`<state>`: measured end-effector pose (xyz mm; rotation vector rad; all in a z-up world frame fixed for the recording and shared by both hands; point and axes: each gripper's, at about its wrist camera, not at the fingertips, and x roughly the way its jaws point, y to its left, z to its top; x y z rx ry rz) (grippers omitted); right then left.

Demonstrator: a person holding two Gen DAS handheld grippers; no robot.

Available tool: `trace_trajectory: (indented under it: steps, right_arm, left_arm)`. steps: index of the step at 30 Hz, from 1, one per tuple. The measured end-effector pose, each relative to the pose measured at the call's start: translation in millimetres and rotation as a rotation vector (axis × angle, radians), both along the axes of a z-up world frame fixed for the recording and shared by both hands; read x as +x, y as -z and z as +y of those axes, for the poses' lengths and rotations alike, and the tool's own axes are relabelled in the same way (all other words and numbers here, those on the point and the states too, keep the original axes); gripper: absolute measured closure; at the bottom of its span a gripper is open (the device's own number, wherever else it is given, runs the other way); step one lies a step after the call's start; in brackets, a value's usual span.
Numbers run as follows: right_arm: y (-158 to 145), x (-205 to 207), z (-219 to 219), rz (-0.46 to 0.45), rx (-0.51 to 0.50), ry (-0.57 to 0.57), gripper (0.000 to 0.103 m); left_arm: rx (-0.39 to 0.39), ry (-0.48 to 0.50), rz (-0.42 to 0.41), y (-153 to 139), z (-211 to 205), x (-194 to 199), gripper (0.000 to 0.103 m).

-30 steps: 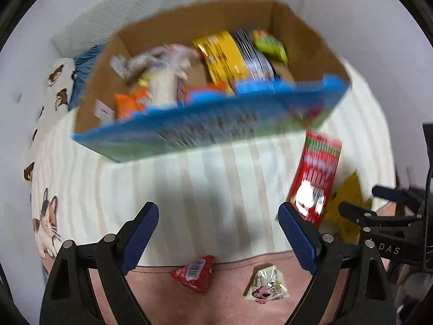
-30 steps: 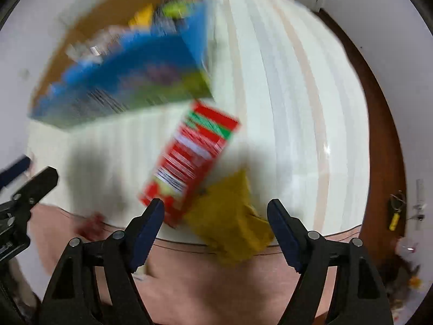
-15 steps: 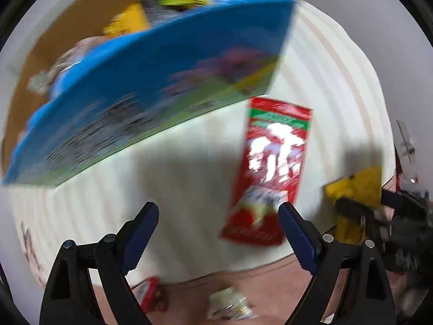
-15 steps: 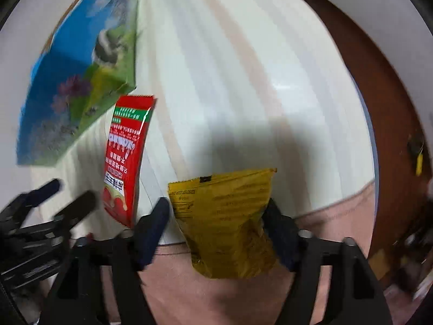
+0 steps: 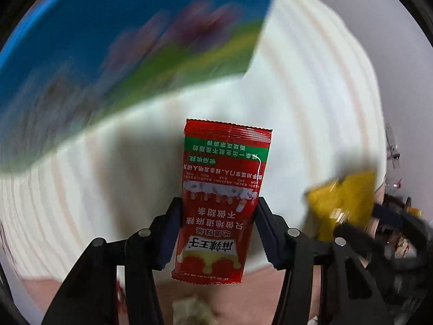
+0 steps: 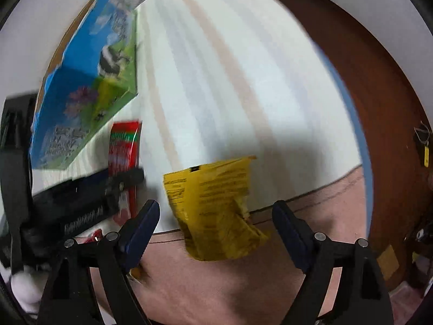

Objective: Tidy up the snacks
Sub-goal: 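Carry both packets into the box and open both grippers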

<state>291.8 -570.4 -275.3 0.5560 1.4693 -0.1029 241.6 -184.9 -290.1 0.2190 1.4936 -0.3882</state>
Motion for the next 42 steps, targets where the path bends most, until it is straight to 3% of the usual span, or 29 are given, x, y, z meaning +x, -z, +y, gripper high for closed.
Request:
trace_trajectory:
  steps: [4, 6, 9, 13, 18, 24, 31, 34, 42]
  right_arm:
    - [11.3, 4.0, 23.9, 0.022, -0.105, -0.107, 0.017]
    - [12.8, 2.7, 32.3, 0.025, -0.148, -0.131, 0.030]
    - [9.7, 2.3, 44.4, 0.021, -0.148, -0.153, 0.037]
    - [2.2, -3.1, 72.5, 0.027, -0.103, -0.215, 0.041]
    - [7.4, -11.7, 82.4, 0.053, -0.086, -0.216, 0.038]
    - [19.7, -24.8, 85.5, 0.045, -0.116, -0.207, 0.040]
    - [7.6, -25.7, 82.0, -0.013, -0.064, -0.172, 0.045]
    - [-7.0, -22.6, 85.7, -0.046, -0.010, -0.165, 0.046]
    - [-84.1, 12.7, 108.3, -0.215, 0.068, -0.220, 0.046]
  left_arm:
    - [0.024, -0.114, 0.057, 13.2, 52.5, -32.2, 0.052]
    - [0.031, -0.160, 0.078, 18.3, 71.6, -40.5, 0.052]
    - [0.014, -0.213, 0.094, 23.8, 91.5, -48.9, 0.052]
    - [-0.010, -0.173, 0.102, 32.1, 95.6, -53.1, 0.047]
    - [-0.027, -0.152, 0.098, 33.5, 108.4, -41.9, 0.047]
    - [-0.023, -0.166, 0.074, 24.9, 117.5, -36.4, 0.059]
    - [-0.042, -0.172, -0.003, -17.2, 136.5, -38.7, 0.060]
    - [-0.080, -0.180, -0.042, -50.5, 147.2, -41.2, 0.060]
    - [-0.214, -0.201, -0.162, -153.2, 171.9, -24.8, 0.060]
